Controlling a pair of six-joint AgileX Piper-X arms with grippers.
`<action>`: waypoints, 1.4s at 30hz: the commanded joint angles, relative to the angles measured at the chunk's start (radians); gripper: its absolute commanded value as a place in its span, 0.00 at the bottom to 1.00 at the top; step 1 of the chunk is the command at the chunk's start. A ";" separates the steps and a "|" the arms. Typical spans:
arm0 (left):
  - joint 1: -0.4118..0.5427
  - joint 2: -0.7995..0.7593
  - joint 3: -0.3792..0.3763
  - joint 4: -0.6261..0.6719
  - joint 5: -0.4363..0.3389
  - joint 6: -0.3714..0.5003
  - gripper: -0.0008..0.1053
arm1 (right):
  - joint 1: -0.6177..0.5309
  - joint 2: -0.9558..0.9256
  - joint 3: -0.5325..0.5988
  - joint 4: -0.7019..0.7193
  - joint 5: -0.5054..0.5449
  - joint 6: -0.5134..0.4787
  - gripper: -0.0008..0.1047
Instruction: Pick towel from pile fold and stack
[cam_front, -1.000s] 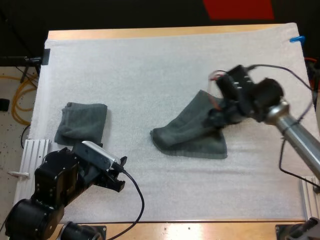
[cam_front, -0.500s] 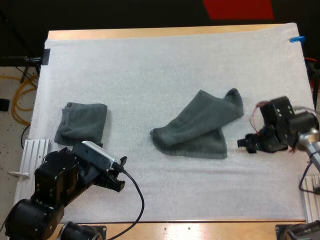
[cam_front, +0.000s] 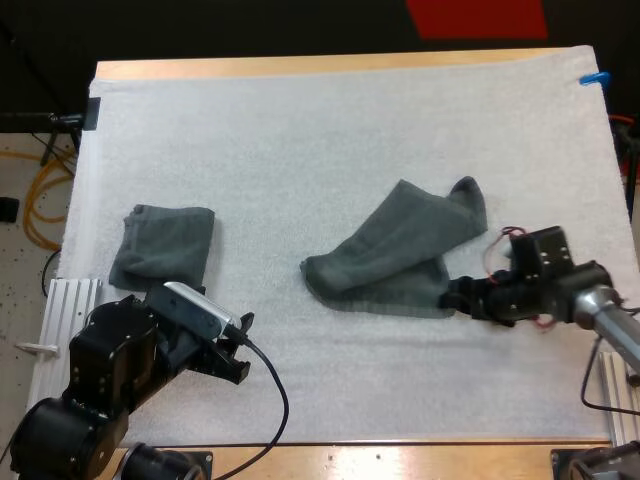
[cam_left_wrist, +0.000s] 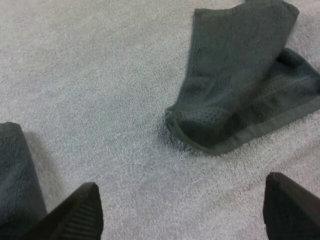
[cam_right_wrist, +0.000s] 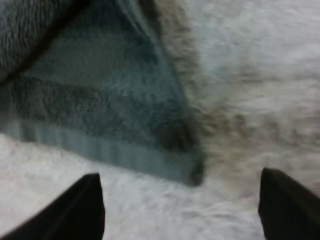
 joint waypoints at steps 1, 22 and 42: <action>-0.004 -0.003 -0.008 -0.003 -0.006 -0.003 0.62 | 0.018 0.029 0.001 -0.043 -0.031 0.027 0.60; -0.004 -0.003 -0.008 -0.003 -0.006 -0.003 0.62 | 0.091 0.105 -0.003 -0.163 0.066 0.147 0.01; -0.004 0.395 -0.008 -0.126 0.218 -0.120 0.62 | 0.091 -0.188 -0.003 0.191 0.277 -0.066 0.01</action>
